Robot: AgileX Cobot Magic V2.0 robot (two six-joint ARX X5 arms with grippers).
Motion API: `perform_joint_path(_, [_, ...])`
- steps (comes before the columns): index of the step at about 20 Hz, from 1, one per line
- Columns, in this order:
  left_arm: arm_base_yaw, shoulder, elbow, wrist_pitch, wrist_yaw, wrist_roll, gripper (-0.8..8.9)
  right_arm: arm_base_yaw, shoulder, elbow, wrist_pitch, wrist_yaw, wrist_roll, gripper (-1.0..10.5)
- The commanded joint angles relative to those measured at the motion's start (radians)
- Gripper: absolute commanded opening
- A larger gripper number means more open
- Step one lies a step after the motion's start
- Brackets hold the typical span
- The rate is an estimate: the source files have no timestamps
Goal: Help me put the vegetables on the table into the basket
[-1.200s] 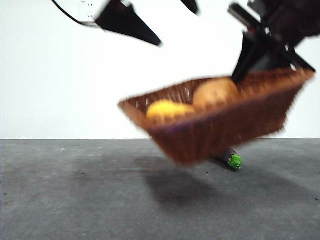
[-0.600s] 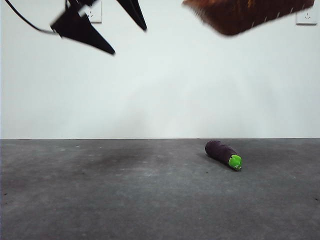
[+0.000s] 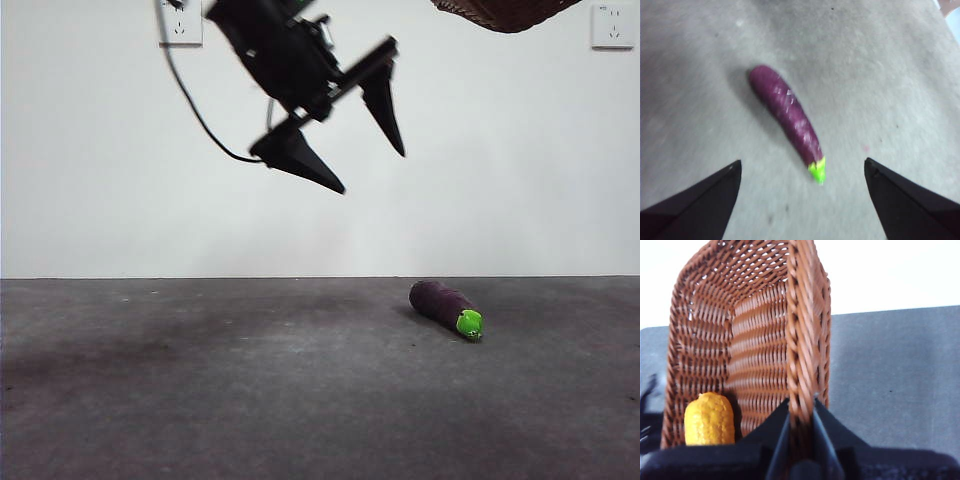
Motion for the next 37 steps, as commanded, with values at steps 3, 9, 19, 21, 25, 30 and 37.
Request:
perform_joint_path(3, [-0.032,0.195,0.222,-0.096,0.004,-0.013,4.17,-0.053,-0.005,0.008,0.057,-0.028,0.024,-0.1])
perform_joint_path(9, [-0.073,0.307,0.256,-0.05,0.001,-0.048,4.17,-0.227,-0.008,0.008,0.063,-0.187,0.049,-0.1])
perform_joint_path(19, [-0.106,0.386,0.256,-0.036,-0.071,-0.081,4.13,-0.281,-0.013,0.008,0.083,-0.312,0.054,-0.1])
perform_joint_path(21, [-0.121,0.389,0.256,-0.032,-0.076,-0.081,4.13,-0.281,-0.013,0.008,0.082,-0.312,0.054,-0.1])
perform_joint_path(25, [-0.156,0.39,0.256,-0.027,-0.106,-0.085,4.09,-0.281,-0.013,0.008,0.082,-0.338,0.054,-0.1])
perform_joint_path(30, [-0.168,0.434,0.256,-0.117,-0.131,-0.093,4.08,-0.28,-0.016,0.008,0.077,-0.381,0.054,-0.1])
perform_joint_path(37, [-0.19,0.454,0.256,-0.101,-0.148,-0.114,2.12,-0.28,-0.026,0.008,0.072,-0.381,0.05,-0.1])
